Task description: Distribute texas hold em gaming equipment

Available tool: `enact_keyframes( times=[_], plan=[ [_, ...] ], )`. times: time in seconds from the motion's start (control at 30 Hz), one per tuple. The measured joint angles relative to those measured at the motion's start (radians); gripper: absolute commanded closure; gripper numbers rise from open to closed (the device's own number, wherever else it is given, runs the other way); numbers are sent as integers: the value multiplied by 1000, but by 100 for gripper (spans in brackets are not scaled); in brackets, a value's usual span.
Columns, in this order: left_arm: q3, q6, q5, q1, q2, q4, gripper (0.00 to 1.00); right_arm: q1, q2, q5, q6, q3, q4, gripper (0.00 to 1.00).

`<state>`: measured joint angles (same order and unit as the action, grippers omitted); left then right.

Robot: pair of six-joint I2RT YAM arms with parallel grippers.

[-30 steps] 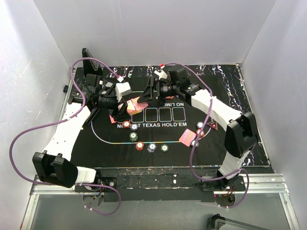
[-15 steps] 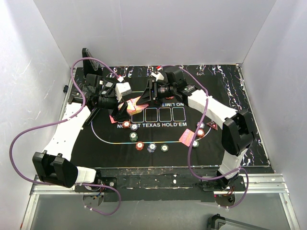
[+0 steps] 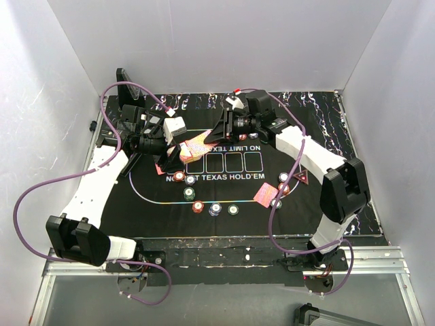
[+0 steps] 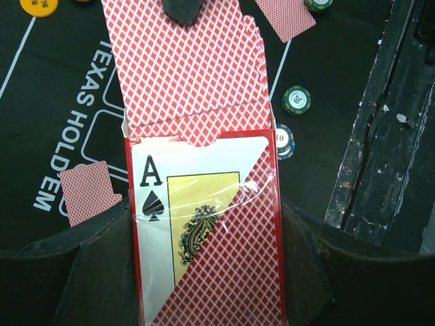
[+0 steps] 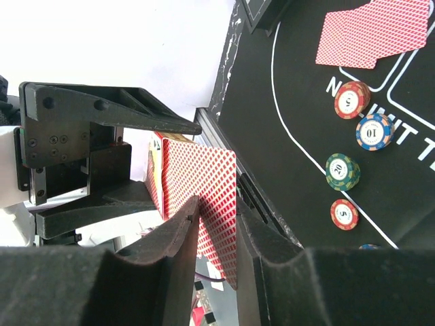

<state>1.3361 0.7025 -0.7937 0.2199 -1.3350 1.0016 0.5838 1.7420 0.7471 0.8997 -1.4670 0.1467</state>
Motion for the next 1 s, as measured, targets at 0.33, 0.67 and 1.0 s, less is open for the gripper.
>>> enact_keyframes(
  times=[0.33, 0.67, 1.0],
  plan=[
    [0, 0, -8, 0, 2, -1, 100, -49, -55, -1, 3, 30, 7, 78],
    [0, 0, -8, 0, 2, -1, 100, -102, -95, -1, 6, 45, 15, 87],
    [0, 1, -8, 0, 2, -1, 100, -206, -203, 1, -6, 180, 8, 99]
  ],
)
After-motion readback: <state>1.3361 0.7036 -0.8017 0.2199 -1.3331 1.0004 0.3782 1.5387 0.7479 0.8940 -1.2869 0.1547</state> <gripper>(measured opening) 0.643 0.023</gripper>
